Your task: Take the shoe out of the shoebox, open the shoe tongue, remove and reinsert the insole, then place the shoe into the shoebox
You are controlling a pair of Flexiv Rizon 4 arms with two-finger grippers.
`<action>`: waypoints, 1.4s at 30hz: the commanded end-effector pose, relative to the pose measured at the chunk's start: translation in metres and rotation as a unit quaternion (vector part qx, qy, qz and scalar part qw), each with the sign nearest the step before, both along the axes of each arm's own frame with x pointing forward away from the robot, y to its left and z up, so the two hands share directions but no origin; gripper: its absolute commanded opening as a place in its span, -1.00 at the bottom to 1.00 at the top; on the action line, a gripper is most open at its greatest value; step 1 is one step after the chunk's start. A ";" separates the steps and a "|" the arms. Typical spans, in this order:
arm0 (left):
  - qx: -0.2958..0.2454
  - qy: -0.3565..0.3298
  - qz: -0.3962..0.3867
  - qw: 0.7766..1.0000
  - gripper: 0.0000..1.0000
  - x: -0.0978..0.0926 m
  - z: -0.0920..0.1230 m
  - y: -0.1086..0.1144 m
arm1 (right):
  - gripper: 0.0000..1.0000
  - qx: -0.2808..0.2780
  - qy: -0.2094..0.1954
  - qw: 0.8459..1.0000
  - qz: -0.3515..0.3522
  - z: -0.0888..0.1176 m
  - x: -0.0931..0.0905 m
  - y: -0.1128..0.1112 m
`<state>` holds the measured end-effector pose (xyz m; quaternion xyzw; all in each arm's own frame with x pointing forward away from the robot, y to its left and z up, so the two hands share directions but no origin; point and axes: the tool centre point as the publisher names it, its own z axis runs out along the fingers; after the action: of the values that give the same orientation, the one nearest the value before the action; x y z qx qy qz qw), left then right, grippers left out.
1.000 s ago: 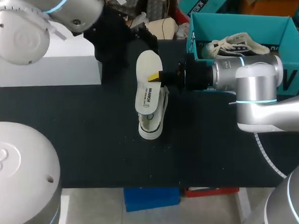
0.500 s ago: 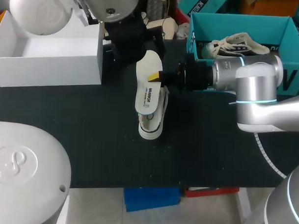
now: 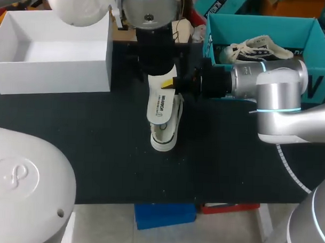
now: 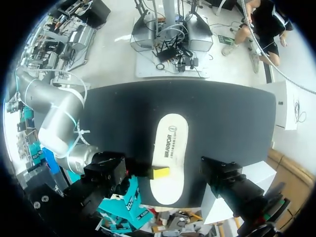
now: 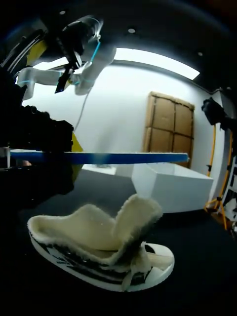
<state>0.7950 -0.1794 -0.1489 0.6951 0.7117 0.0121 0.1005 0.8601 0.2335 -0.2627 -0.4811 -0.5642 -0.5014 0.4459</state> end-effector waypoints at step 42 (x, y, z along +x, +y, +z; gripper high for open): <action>0.043 0.013 -0.026 0.999 1.00 0.084 -0.033 -0.003 | -1.00 -0.002 0.000 1.000 -0.001 0.000 0.000 0.001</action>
<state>0.8633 -0.1773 -0.1792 0.7165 0.6928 0.0388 0.0725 0.8601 0.2335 -0.2627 -0.4811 -0.5642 -0.5014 0.4459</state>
